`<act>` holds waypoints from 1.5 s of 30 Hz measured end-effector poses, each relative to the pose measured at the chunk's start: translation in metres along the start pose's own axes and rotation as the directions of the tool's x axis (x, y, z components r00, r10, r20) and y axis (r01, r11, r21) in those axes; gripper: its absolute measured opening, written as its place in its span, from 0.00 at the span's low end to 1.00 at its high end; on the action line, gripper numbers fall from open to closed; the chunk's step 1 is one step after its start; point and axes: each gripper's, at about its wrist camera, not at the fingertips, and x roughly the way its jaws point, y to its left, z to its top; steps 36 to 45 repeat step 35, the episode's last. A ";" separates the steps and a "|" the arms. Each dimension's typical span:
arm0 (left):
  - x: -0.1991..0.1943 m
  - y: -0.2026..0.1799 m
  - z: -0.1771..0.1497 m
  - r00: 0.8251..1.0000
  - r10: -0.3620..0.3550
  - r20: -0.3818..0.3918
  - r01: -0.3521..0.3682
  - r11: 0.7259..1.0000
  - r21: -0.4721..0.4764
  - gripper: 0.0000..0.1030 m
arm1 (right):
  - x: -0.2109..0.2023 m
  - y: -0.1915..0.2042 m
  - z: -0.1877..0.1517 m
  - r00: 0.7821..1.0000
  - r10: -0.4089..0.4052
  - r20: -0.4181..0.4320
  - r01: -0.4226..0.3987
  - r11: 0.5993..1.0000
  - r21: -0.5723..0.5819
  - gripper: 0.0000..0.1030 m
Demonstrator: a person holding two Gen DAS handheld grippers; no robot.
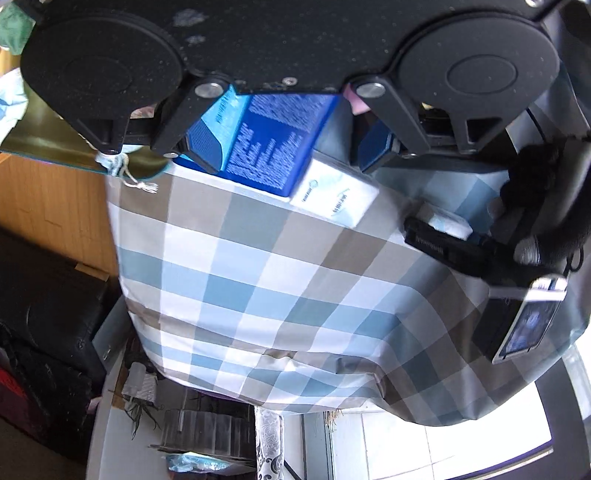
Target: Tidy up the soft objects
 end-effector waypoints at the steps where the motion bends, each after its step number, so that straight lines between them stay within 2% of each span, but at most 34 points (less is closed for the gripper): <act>1: 0.000 0.001 0.001 1.000 -0.004 -0.004 0.004 1.000 -0.008 0.70 | 0.006 0.003 0.007 1.000 0.008 -0.010 -0.008 1.000 0.013 0.78; 4: 0.002 0.004 0.004 1.000 -0.020 -0.019 0.019 1.000 -0.012 0.70 | 0.027 0.018 0.026 0.999 0.023 -0.032 -0.022 1.000 0.013 0.78; 10: 0.004 0.003 0.007 0.999 -0.015 -0.034 0.015 1.000 -0.003 0.70 | 0.059 0.043 0.042 0.996 0.033 -0.079 -0.036 0.999 -0.039 0.78; 13: 0.005 0.002 0.006 0.999 -0.013 -0.029 0.013 1.000 0.002 0.70 | 0.076 0.054 0.043 0.993 -0.005 -0.116 -0.006 0.995 -0.096 0.78; 17: 0.006 0.002 0.007 0.999 -0.016 -0.033 0.016 1.000 0.000 0.70 | 0.101 0.064 0.040 0.982 -0.078 -0.169 0.038 0.972 -0.231 0.78; 20: 0.006 0.003 0.007 0.999 -0.017 -0.034 0.017 1.000 0.001 0.70 | 0.111 0.065 0.041 0.978 -0.088 -0.187 0.028 0.952 -0.304 0.82; 24: 0.005 0.003 0.005 1.000 -0.017 -0.027 0.017 1.000 0.004 0.70 | 0.117 0.049 0.058 0.978 -0.166 -0.125 0.126 0.952 -0.280 0.82; 27: 0.004 0.003 0.004 1.000 -0.016 -0.023 0.016 1.000 0.007 0.70 | 0.123 0.025 0.074 0.972 -0.201 -0.119 0.180 0.968 -0.173 0.81; 29: 0.004 0.003 0.003 1.000 -0.017 -0.022 0.017 1.000 0.008 0.70 | 0.123 0.010 0.081 0.977 -0.171 -0.130 0.159 0.983 -0.095 0.82; 31: 0.003 0.003 0.003 1.000 -0.018 -0.021 0.018 1.000 0.009 0.70 | 0.118 0.001 0.085 0.989 -0.077 -0.129 0.071 0.996 -0.050 0.82; 34: 0.004 0.003 0.003 1.000 -0.018 -0.021 0.018 1.000 0.010 0.70 | 0.116 0.004 0.083 0.988 0.020 -0.152 -0.027 0.998 -0.048 0.84; 45: 0.004 0.003 0.003 1.000 -0.018 -0.021 0.019 1.000 0.011 0.70 | 0.118 0.009 0.080 0.985 0.029 -0.170 -0.041 0.997 -0.067 0.84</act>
